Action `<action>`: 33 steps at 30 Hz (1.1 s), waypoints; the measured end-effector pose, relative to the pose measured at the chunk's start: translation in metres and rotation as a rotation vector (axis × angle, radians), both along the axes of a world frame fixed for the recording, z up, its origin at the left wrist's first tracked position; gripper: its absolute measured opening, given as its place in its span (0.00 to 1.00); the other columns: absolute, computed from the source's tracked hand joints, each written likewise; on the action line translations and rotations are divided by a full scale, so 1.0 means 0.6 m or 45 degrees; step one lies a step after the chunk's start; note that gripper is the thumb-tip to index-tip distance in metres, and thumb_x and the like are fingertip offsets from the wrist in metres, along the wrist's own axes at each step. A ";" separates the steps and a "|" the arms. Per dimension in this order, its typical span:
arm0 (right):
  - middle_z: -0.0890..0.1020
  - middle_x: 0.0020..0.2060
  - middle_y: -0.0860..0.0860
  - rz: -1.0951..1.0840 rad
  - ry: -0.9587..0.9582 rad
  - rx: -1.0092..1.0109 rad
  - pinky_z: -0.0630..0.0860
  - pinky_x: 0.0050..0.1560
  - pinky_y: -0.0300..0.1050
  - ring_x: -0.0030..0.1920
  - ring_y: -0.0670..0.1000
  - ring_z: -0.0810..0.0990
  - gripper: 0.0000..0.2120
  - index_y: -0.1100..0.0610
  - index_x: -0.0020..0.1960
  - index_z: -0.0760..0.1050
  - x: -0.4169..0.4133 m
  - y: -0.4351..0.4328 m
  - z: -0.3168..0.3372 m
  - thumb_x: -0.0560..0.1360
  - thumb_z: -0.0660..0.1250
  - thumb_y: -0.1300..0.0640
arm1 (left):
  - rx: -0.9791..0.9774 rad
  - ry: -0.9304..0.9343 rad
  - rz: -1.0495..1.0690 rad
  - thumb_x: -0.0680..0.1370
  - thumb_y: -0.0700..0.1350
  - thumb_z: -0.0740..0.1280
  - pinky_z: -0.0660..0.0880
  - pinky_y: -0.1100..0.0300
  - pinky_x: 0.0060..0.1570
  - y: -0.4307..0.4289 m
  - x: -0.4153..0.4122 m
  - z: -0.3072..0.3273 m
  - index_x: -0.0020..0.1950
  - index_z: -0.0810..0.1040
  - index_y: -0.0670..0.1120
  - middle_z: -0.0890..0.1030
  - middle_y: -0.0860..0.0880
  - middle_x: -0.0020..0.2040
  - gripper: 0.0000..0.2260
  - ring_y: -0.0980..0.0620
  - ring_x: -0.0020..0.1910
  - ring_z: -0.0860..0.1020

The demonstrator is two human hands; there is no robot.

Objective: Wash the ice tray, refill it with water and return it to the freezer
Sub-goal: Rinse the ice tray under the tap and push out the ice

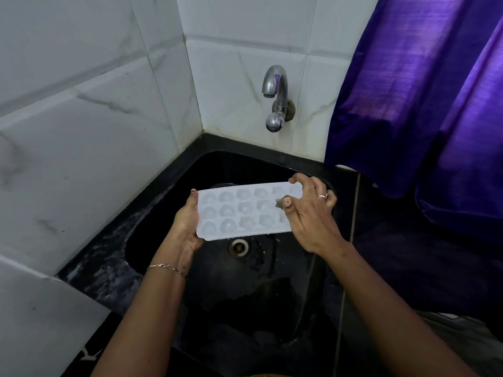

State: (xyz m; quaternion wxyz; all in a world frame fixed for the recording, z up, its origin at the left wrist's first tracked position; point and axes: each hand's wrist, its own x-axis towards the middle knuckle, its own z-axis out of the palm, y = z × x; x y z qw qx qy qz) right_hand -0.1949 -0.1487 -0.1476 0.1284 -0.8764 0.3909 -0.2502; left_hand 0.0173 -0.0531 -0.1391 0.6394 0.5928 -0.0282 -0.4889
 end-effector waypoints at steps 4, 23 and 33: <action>0.63 0.67 0.43 0.029 -0.076 0.048 0.43 0.68 0.51 0.70 0.46 0.54 0.41 0.47 0.51 0.84 -0.003 0.000 0.003 0.77 0.33 0.33 | 0.006 0.014 0.011 0.82 0.58 0.55 0.79 0.45 0.45 0.001 0.001 0.000 0.54 0.79 0.43 0.84 0.42 0.51 0.21 0.41 0.49 0.82; 0.65 0.68 0.47 0.056 0.069 -0.174 0.47 0.65 0.53 0.69 0.48 0.59 0.29 0.44 0.54 0.78 -0.003 0.024 0.033 0.81 0.38 0.39 | -0.004 -0.051 0.001 0.83 0.56 0.55 0.78 0.50 0.38 0.001 -0.010 0.021 0.51 0.79 0.43 0.84 0.44 0.46 0.19 0.43 0.44 0.82; 0.63 0.69 0.44 0.160 0.217 -0.155 0.44 0.66 0.51 0.70 0.47 0.57 0.33 0.44 0.52 0.80 0.020 0.030 0.037 0.80 0.36 0.38 | -0.006 -0.034 0.030 0.83 0.55 0.56 0.79 0.48 0.42 -0.001 -0.018 0.020 0.50 0.79 0.43 0.83 0.43 0.46 0.19 0.43 0.44 0.82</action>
